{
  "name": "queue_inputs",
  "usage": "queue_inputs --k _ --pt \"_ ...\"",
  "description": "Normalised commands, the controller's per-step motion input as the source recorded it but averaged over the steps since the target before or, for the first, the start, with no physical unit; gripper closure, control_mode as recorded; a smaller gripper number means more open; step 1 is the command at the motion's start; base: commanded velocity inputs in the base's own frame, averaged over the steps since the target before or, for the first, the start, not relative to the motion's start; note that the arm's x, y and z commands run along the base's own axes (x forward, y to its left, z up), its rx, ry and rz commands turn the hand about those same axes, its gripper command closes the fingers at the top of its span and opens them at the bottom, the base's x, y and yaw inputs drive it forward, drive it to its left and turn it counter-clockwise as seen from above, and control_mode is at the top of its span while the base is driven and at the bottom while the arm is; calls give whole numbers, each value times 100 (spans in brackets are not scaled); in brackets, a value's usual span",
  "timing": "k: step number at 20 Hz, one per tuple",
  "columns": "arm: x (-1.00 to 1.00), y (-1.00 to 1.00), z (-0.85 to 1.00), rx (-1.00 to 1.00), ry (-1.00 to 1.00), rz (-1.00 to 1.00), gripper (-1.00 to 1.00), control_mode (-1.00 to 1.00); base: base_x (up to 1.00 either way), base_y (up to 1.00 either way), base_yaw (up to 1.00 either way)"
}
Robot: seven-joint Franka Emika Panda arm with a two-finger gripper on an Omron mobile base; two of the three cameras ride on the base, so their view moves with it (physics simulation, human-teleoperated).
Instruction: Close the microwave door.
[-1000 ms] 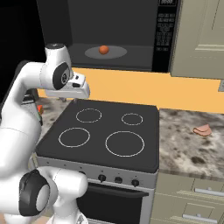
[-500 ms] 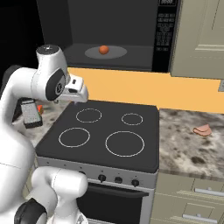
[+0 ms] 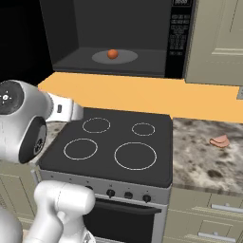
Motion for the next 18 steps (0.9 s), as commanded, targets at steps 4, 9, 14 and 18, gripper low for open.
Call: queue_inputs --k 4,9,14,18 --pt "-100 0 69 -4 -44 0 -100 -100 0 0 0" --pt "-100 0 42 -10 -32 -4 -100 -100 0 0 0" --pt "-100 0 34 -13 -23 -6 -100 -100 0 0 0" --pt "-100 10 9 -11 -19 -12 -100 -100 0 0 0"
